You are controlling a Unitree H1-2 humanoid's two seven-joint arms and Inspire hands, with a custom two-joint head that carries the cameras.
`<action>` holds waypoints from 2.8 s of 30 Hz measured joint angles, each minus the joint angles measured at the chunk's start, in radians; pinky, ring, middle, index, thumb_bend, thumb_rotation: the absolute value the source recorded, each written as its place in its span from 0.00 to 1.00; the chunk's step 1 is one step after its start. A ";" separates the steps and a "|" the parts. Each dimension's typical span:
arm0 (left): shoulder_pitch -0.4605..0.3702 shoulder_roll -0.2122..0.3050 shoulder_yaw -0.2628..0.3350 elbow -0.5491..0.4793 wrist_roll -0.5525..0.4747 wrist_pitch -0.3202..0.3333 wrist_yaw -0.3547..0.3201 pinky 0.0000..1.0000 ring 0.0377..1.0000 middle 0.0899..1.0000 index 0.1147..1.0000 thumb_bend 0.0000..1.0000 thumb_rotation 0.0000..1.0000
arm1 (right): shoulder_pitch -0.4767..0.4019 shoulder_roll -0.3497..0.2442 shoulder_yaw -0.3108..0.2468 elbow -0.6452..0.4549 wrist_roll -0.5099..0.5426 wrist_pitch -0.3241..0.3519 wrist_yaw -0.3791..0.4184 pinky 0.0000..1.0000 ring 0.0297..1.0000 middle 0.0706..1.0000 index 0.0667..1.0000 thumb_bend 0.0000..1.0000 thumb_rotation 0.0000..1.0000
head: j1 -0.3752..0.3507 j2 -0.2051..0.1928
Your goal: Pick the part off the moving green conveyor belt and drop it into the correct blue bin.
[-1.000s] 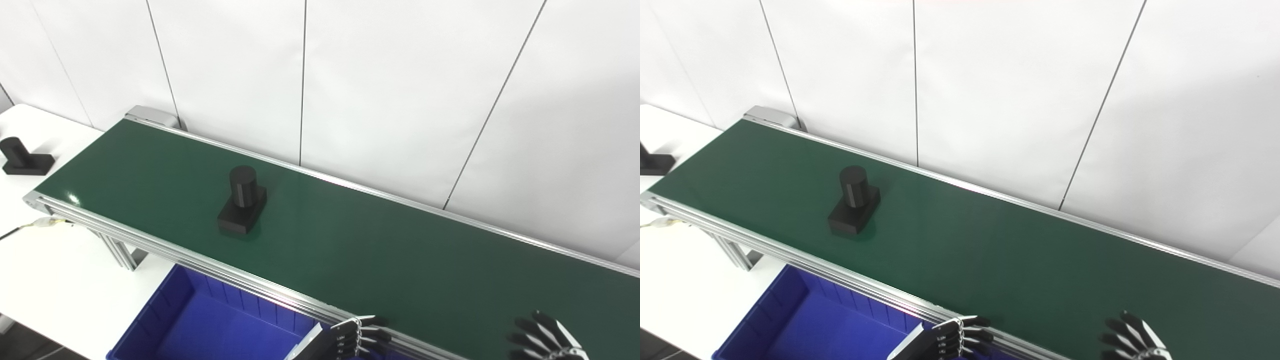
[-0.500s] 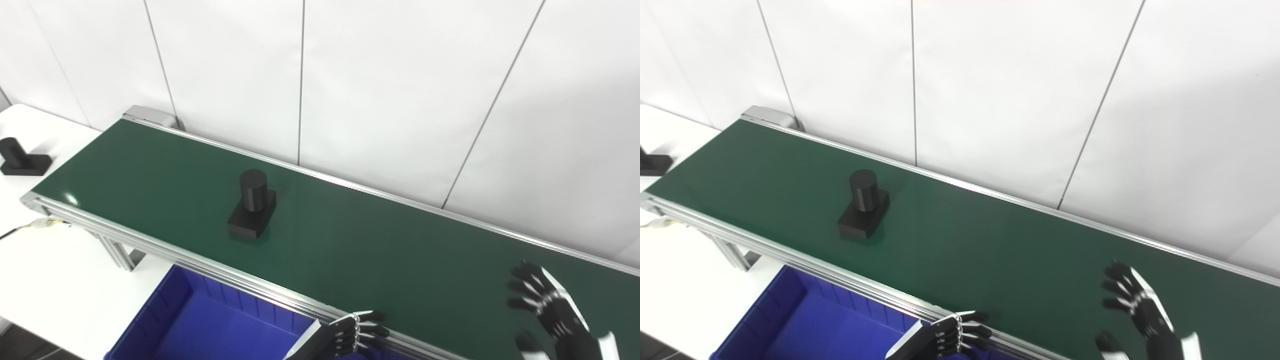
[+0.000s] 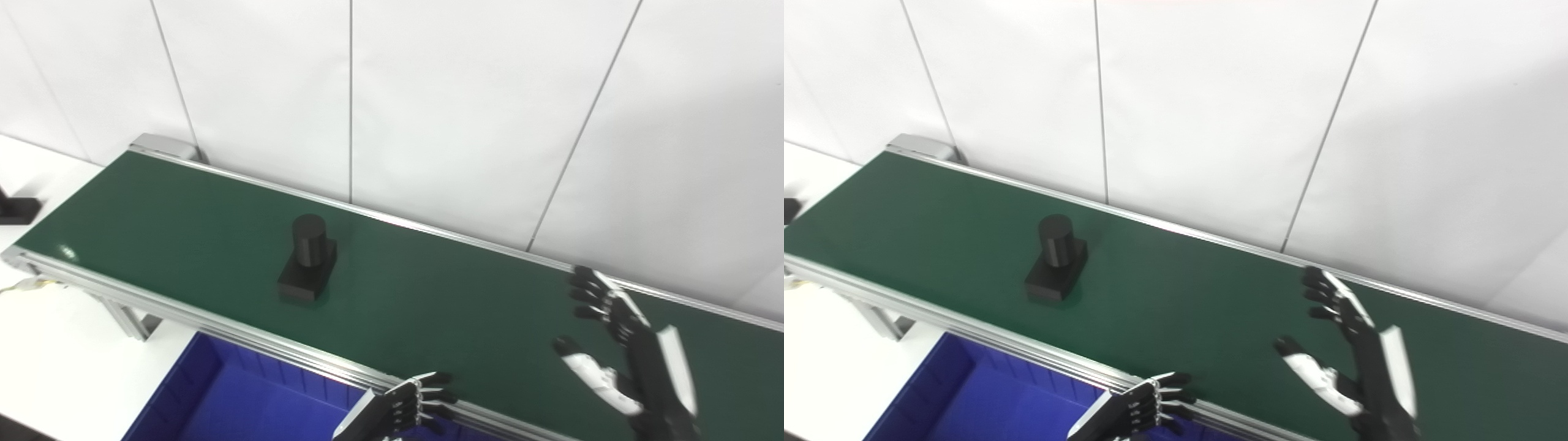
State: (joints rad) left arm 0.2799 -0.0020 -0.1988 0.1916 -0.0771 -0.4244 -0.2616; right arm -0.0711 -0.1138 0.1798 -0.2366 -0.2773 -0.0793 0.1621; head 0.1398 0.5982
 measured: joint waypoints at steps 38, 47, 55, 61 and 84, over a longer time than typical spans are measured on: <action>0.070 0.031 0.038 -0.080 -0.045 -0.001 -0.102 0.65 0.72 0.78 0.85 0.90 0.67 | -0.271 0.162 0.107 0.413 -0.097 0.045 -0.049 0.73 0.81 0.84 0.86 0.63 0.48 | -0.075 0.055; 0.085 0.030 0.031 -0.100 -0.044 -0.001 -0.107 0.64 0.72 0.77 0.84 0.90 0.67 | -0.341 0.176 0.135 0.554 -0.115 0.044 -0.067 0.73 0.80 0.82 0.86 0.65 0.46 | -0.055 0.058; 0.088 0.026 0.017 -0.108 -0.040 -0.001 -0.105 0.64 0.71 0.76 0.83 0.91 0.68 | -0.417 0.197 0.153 0.688 -0.133 0.044 -0.103 0.72 0.78 0.80 0.83 0.68 0.42 | -0.046 0.061; 0.092 0.024 0.011 -0.110 -0.040 -0.001 -0.105 0.64 0.71 0.75 0.83 0.90 0.67 | -0.437 0.215 0.158 0.754 -0.133 0.044 -0.127 0.70 0.77 0.80 0.83 0.70 0.41 | -0.034 0.063; 0.101 -0.012 -0.016 -0.134 0.008 -0.001 -0.083 0.63 0.69 0.74 0.83 0.87 0.67 | -0.497 0.224 0.234 0.895 -0.191 0.032 -0.168 0.76 0.82 0.82 0.84 0.77 0.47 | 0.009 0.078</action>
State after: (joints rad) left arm 0.3814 -0.0136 -0.2145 0.0577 -0.0693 -0.4252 -0.3441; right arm -0.5682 0.1099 0.4133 0.6582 -0.4684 -0.0477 -0.0059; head 0.1488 0.6765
